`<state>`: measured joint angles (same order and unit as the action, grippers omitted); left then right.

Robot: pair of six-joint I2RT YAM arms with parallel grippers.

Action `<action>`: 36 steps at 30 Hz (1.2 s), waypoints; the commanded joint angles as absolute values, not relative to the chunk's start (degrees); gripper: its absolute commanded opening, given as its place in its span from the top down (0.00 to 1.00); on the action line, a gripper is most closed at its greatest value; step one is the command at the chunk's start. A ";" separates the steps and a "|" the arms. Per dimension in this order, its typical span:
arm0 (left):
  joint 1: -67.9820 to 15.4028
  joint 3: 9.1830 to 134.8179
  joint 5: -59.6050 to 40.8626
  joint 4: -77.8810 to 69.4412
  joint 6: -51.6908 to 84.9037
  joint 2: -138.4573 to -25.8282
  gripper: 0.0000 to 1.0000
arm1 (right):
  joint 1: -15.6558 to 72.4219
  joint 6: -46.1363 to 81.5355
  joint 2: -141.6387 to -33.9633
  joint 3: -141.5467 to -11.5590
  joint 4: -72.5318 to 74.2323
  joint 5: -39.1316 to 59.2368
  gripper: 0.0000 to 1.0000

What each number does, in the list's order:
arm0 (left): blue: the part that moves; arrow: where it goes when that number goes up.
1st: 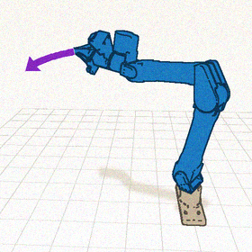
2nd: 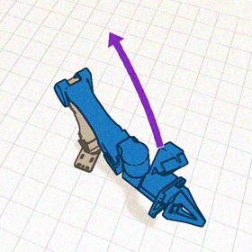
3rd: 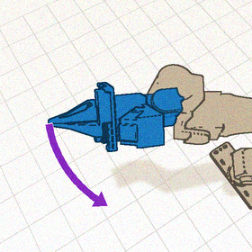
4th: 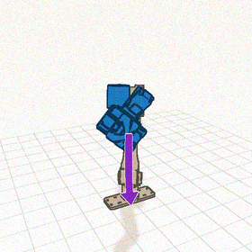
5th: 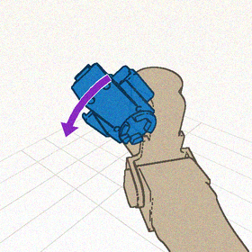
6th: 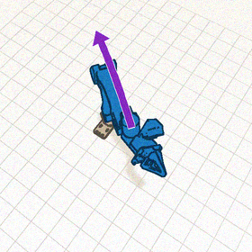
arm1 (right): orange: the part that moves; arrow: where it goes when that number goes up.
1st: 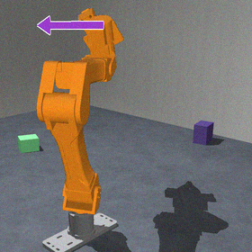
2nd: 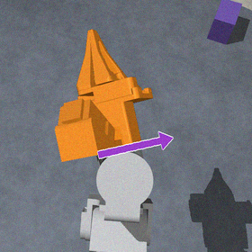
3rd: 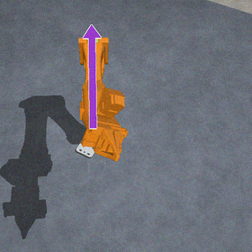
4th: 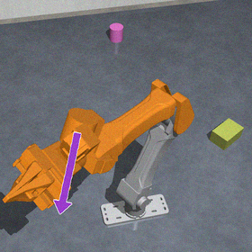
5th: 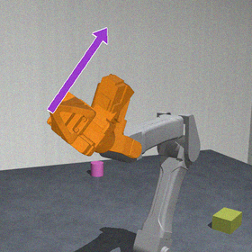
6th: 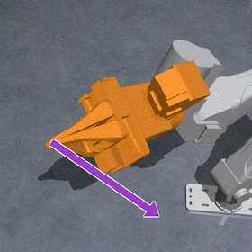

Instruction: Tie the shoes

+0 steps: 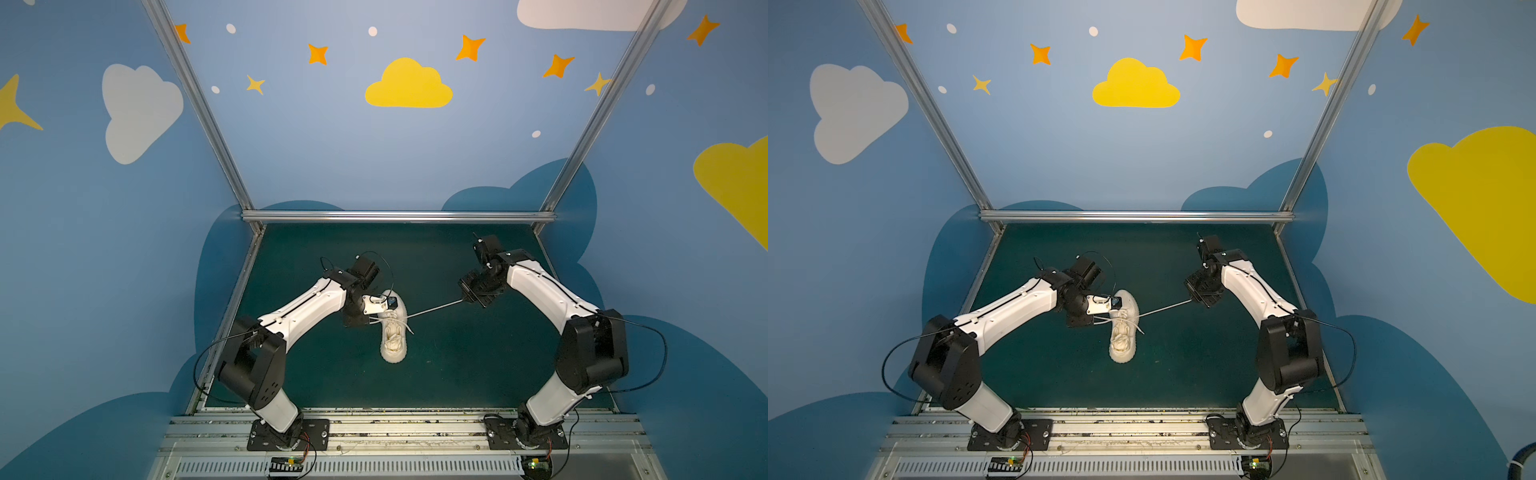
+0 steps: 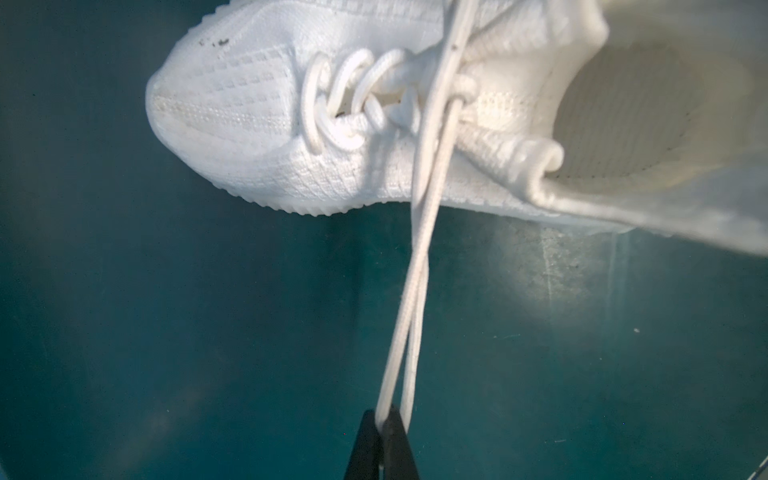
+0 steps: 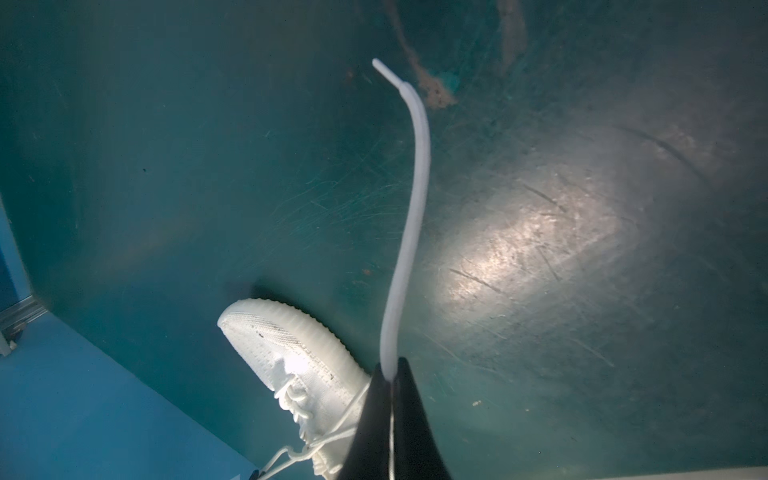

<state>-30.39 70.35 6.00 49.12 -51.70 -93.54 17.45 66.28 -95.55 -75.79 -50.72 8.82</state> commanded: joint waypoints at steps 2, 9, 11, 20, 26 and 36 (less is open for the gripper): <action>-30.36 73.39 6.70 53.93 -50.42 -93.59 0.97 | 15.08 64.53 -94.30 -74.73 -52.53 5.52 1.00; -35.11 79.78 1.91 51.26 -45.97 -88.05 0.97 | 14.39 59.60 -95.40 -76.79 -50.40 8.65 1.00; -37.63 78.08 3.21 46.24 -43.98 -86.01 0.97 | 14.86 59.24 -96.98 -77.66 -50.40 10.06 1.00; -39.20 72.67 7.59 51.98 -38.35 -87.03 0.96 | 15.40 60.47 -98.56 -76.67 -48.51 12.65 1.00; -38.35 68.38 -4.44 49.40 -30.19 -84.36 0.60 | 15.89 60.48 -99.09 -75.35 -47.29 13.87 1.00; -29.71 67.17 -18.74 39.82 -21.44 -82.46 0.41 | 16.39 59.24 -100.58 -75.68 -46.67 15.18 1.00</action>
<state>-30.09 66.30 -12.34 43.48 -23.51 -82.04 16.01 60.05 -99.63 -75.83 -46.68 14.66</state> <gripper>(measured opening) 0.619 0.046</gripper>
